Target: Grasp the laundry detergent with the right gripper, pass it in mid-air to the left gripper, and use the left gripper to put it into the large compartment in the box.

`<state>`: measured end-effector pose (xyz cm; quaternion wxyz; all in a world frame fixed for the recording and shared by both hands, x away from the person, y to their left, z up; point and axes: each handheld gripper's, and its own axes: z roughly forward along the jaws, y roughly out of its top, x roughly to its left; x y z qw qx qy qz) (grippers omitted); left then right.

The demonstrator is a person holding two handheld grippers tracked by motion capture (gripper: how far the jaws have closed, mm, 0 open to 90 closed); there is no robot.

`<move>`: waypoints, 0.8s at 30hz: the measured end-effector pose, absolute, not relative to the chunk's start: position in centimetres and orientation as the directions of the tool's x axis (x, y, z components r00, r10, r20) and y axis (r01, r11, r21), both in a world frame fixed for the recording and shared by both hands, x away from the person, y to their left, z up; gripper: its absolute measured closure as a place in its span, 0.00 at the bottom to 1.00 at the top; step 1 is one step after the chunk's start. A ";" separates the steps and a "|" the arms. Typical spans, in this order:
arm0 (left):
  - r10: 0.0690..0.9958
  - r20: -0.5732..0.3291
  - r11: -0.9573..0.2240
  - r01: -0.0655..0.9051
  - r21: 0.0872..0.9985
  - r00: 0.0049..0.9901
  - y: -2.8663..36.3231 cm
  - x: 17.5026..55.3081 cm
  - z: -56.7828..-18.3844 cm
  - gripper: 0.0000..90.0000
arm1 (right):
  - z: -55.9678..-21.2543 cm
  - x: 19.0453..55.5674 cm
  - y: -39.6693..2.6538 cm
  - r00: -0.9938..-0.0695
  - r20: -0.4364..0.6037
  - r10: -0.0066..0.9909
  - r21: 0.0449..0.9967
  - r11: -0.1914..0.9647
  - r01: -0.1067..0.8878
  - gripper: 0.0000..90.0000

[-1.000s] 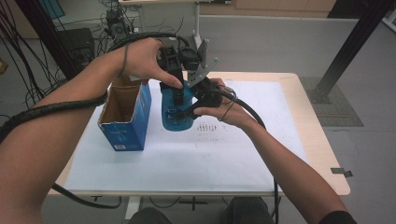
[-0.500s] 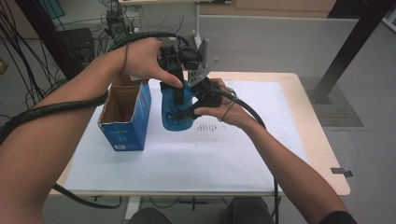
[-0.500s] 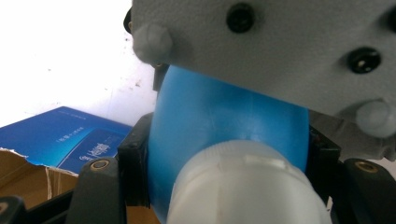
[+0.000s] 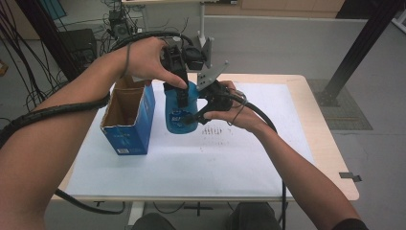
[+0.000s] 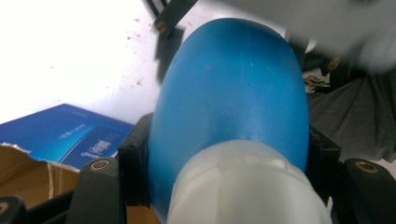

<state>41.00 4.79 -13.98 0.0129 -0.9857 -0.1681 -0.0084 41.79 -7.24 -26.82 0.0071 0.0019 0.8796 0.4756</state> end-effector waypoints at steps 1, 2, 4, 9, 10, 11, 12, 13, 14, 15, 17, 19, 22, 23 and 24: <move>0.335 0.023 -0.942 0.336 -0.021 0.942 4.9 41.0 -13.9 0.41 | -26.9 41.8 -7.6 -1.000 -0.003 0.019 0.835 0.550 0.008 0.31; 0.340 0.025 -0.940 0.341 -0.020 0.940 5.0 41.1 -13.7 0.41 | -26.9 41.8 -7.9 -0.999 0.008 0.035 0.832 0.554 0.026 0.25; 0.356 0.031 -0.934 0.357 -0.018 0.934 5.2 41.2 -13.5 0.41 | -27.2 41.8 -8.5 -0.997 0.035 0.071 0.822 0.565 0.069 0.15; 0.410 0.042 -0.912 0.411 -0.006 0.911 5.9 41.6 -12.8 0.41 | -27.9 41.1 -10.7 -0.989 0.009 0.146 0.782 0.615 0.098 0.02; 0.425 0.044 -0.905 0.425 -0.001 0.904 6.0 41.6 -12.6 0.41 | -28.0 40.8 -11.2 -0.987 -0.003 0.160 0.781 0.617 0.097 0.02; 0.443 0.045 -0.896 0.444 0.003 0.895 6.2 41.7 -12.2 0.41 | -28.0 40.7 -11.6 -0.985 0.017 0.172 0.777 0.618 0.121 0.03; 0.455 0.048 -0.890 0.455 0.012 0.889 6.4 41.8 -12.1 0.41 | -28.0 40.7 -12.3 -0.982 0.039 0.186 0.770 0.621 0.148 0.03; 0.473 0.051 -0.881 0.472 0.017 0.880 6.6 41.9 -11.7 0.41 | -28.0 40.6 -12.7 -0.980 0.038 0.193 0.766 0.625 0.153 0.03; 0.483 0.053 -0.876 0.482 0.023 0.874 6.8 42.0 -11.4 0.41 | -28.0 40.4 -13.3 -0.976 0.027 0.215 0.753 0.638 0.161 0.03; 0.495 0.055 -0.869 0.495 0.026 0.867 7.0 42.1 -11.1 0.41 | -28.0 40.3 -13.7 -0.972 0.025 0.236 0.742 0.647 0.176 0.03; 0.529 0.061 -0.848 0.528 0.034 0.846 7.4 42.3 -10.3 0.41 | -27.9 40.1 -14.8 -0.962 0.009 0.274 0.721 0.665 0.196 0.03; 0.563 0.070 -0.826 0.562 0.044 0.823 7.9 42.5 -9.6 0.41 | -27.8 40.0 -15.9 -0.953 0.003 0.302 0.692 0.688 0.220 0.03; 0.620 0.083 -0.784 0.618 0.051 0.780 8.6 42.7 -8.5 0.41 | -27.6 39.7 -17.8 -0.934 0.012 0.357 0.686 0.677 0.268 0.03; 0.640 0.087 -0.768 0.638 0.054 0.763 8.9 42.8 -8.1 0.41 | -27.6 39.7 -18.4 -0.927 0.018 0.375 0.677 0.677 0.287 0.03; 0.659 0.094 -0.752 0.657 0.057 0.746 9.1 42.9 -7.7 0.41 | -27.6 39.7 -19.1 -0.920 0.024 0.391 0.666 0.680 0.306 0.03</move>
